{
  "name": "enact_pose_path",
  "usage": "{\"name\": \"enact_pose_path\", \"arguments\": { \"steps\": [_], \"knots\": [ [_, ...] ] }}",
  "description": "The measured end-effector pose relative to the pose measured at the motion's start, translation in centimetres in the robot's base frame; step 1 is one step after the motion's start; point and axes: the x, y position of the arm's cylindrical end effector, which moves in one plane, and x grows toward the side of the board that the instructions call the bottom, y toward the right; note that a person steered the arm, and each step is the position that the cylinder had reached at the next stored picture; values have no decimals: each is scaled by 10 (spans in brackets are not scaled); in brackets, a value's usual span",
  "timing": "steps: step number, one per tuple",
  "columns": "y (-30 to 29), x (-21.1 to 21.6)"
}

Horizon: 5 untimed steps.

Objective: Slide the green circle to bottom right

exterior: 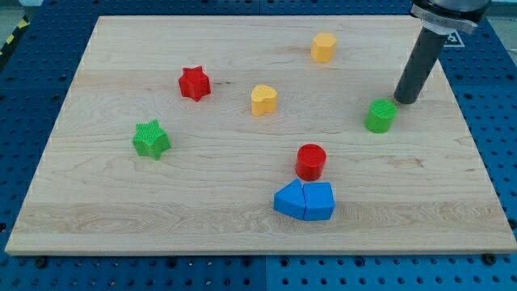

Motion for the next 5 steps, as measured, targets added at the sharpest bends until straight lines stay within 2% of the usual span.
{"name": "enact_pose_path", "arguments": {
  "steps": [2,5],
  "knots": [
    [-79,1],
    [11,60]
  ]
}}
